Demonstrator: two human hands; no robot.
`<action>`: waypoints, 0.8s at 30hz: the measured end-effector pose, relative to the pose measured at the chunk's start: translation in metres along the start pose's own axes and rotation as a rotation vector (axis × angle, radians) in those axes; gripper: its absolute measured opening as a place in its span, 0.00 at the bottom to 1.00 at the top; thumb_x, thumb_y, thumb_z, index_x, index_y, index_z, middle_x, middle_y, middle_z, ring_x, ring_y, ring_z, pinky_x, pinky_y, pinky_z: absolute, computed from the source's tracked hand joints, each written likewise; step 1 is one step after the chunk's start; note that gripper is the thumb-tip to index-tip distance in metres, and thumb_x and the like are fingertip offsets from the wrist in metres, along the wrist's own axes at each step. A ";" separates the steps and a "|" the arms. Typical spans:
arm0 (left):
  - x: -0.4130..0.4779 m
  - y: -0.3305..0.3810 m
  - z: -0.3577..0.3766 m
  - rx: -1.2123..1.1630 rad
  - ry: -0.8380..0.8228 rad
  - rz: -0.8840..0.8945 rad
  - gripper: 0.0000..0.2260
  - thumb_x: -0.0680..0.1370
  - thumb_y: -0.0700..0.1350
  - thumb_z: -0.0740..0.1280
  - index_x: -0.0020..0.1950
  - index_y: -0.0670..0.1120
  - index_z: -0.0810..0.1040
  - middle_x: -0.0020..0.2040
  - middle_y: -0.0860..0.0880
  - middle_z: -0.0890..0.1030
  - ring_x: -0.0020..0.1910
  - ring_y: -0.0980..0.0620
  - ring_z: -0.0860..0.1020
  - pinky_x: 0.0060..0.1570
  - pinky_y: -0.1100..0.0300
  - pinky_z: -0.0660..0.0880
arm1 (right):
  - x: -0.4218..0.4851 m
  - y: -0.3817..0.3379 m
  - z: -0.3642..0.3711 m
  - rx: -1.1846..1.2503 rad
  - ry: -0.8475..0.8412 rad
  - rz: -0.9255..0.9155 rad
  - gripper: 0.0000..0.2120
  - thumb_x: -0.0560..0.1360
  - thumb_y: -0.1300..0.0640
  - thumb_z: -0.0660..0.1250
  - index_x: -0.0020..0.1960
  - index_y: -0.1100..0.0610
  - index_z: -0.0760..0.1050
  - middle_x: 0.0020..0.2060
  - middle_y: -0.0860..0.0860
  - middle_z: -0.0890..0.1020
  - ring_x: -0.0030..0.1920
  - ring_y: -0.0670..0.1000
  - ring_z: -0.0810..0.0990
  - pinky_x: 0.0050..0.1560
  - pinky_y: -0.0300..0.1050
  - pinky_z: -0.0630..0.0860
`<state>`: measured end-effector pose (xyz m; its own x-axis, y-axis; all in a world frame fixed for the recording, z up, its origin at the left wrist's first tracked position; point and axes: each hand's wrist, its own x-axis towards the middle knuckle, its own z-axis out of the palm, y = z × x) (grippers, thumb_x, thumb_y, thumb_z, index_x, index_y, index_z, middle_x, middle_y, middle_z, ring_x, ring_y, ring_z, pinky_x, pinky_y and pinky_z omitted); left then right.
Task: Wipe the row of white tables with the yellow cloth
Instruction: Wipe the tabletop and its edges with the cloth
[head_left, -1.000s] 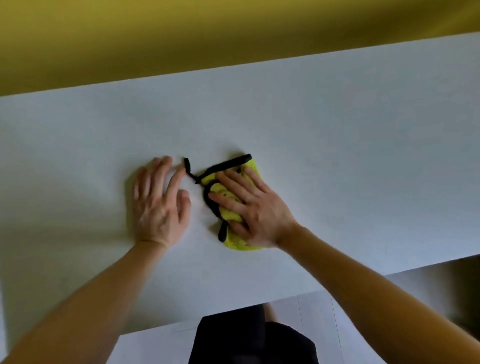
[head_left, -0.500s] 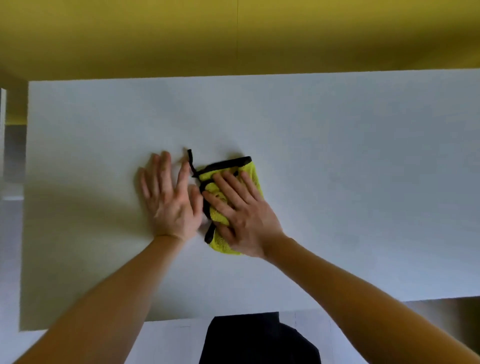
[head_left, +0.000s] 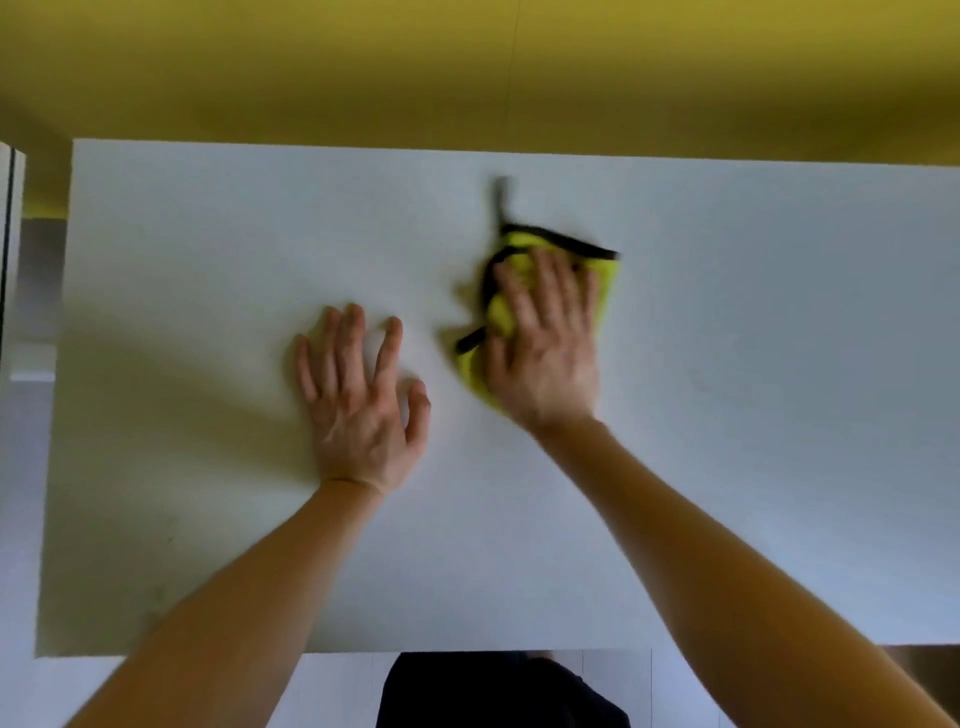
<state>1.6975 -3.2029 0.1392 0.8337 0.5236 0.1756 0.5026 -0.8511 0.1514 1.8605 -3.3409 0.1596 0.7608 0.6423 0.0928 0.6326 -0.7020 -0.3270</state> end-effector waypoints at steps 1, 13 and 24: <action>0.000 0.000 -0.001 0.000 -0.003 -0.004 0.29 0.82 0.52 0.65 0.83 0.45 0.71 0.85 0.37 0.64 0.85 0.33 0.60 0.81 0.28 0.56 | 0.002 -0.011 0.002 0.018 -0.064 -0.146 0.31 0.81 0.46 0.64 0.83 0.53 0.69 0.83 0.60 0.66 0.85 0.64 0.61 0.85 0.68 0.49; 0.001 0.000 0.000 0.007 -0.020 0.006 0.31 0.81 0.53 0.64 0.84 0.44 0.70 0.85 0.36 0.63 0.86 0.32 0.59 0.80 0.27 0.56 | 0.041 0.080 -0.023 -0.147 0.077 0.334 0.31 0.82 0.43 0.61 0.83 0.54 0.69 0.83 0.61 0.66 0.85 0.63 0.61 0.85 0.69 0.47; 0.000 0.002 -0.001 0.023 -0.021 -0.003 0.30 0.82 0.53 0.63 0.83 0.45 0.70 0.86 0.37 0.63 0.86 0.33 0.60 0.81 0.28 0.56 | 0.074 0.060 -0.008 -0.052 -0.038 -0.182 0.30 0.82 0.43 0.61 0.82 0.50 0.71 0.82 0.58 0.70 0.83 0.61 0.66 0.86 0.65 0.52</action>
<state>1.6982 -3.2042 0.1404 0.8370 0.5250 0.1545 0.5097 -0.8506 0.1290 1.9554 -3.3380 0.1540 0.6274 0.7708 0.1105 0.7670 -0.5872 -0.2588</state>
